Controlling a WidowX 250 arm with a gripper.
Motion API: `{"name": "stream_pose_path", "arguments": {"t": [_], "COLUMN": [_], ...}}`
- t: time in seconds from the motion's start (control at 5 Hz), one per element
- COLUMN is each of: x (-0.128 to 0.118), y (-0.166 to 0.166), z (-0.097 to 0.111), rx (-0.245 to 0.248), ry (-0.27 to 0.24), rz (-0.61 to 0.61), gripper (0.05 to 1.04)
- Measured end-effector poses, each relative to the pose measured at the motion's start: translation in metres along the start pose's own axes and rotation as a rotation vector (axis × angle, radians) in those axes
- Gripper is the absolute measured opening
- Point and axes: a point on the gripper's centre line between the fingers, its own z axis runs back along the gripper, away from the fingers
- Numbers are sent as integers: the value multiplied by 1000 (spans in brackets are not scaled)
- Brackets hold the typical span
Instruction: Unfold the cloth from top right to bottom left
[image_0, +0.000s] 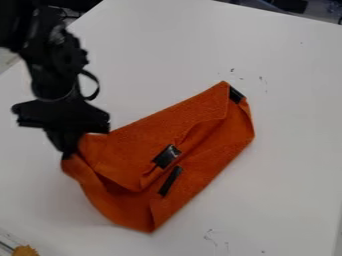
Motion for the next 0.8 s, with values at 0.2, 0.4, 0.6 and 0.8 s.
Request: {"name": "stream_pose_path", "arguments": {"t": [0.2,0.4,0.6,0.8], "x": [-9,-19,-29,-36], "y": [10,20,29,34], "z": [-12,-25,-34,-37], "rx": [-15,-23,-23,-15], "ry": [8,29,41,48], "rz": [31,56,77,103], "gripper": [83,115,303,604]}}
